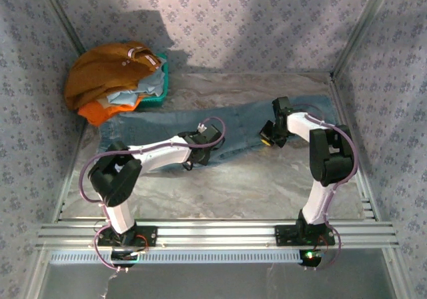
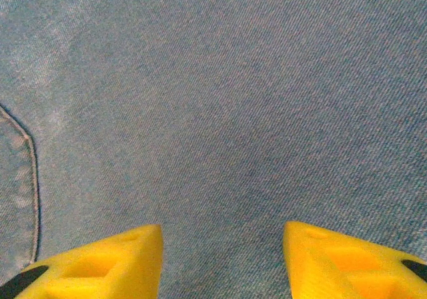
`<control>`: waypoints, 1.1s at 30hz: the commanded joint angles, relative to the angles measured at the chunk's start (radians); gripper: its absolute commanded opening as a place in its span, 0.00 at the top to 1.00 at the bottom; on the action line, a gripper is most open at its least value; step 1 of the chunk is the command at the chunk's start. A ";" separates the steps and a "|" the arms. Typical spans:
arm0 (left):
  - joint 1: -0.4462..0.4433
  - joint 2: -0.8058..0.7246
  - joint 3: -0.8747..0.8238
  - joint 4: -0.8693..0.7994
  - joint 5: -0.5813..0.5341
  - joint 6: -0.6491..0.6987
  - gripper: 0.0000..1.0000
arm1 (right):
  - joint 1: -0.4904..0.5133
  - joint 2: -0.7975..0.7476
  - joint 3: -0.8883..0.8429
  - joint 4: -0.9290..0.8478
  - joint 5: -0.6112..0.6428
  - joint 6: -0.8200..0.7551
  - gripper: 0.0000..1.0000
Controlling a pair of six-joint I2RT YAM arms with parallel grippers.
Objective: Fold and stack the trousers
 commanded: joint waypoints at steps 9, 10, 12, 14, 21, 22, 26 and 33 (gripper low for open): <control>-0.003 -0.020 0.010 -0.008 -0.023 -0.002 0.49 | -0.006 -0.062 -0.008 -0.036 -0.020 -0.036 1.00; -0.002 -0.021 0.010 -0.009 -0.024 -0.003 0.49 | -0.007 -0.072 -0.007 -0.041 -0.025 -0.040 1.00; -0.003 -0.023 0.010 -0.010 -0.024 -0.002 0.49 | -0.007 -0.090 -0.007 -0.049 -0.028 -0.046 1.00; -0.002 -0.026 0.011 -0.011 -0.023 -0.004 0.49 | -0.007 -0.102 -0.005 -0.060 -0.034 -0.059 1.00; -0.003 -0.039 0.007 -0.011 -0.018 -0.004 0.49 | -0.022 -0.145 -0.029 -0.084 -0.035 -0.087 1.00; -0.003 -0.040 0.006 -0.011 -0.019 -0.004 0.48 | -0.027 -0.146 -0.034 -0.084 -0.043 -0.092 1.00; -0.002 -0.038 0.007 -0.017 -0.017 -0.004 0.48 | -0.034 -0.138 -0.053 -0.090 -0.063 -0.115 1.00; -0.002 -0.030 0.006 -0.013 -0.010 -0.010 0.48 | -0.043 -0.102 -0.060 -0.078 -0.072 -0.125 0.95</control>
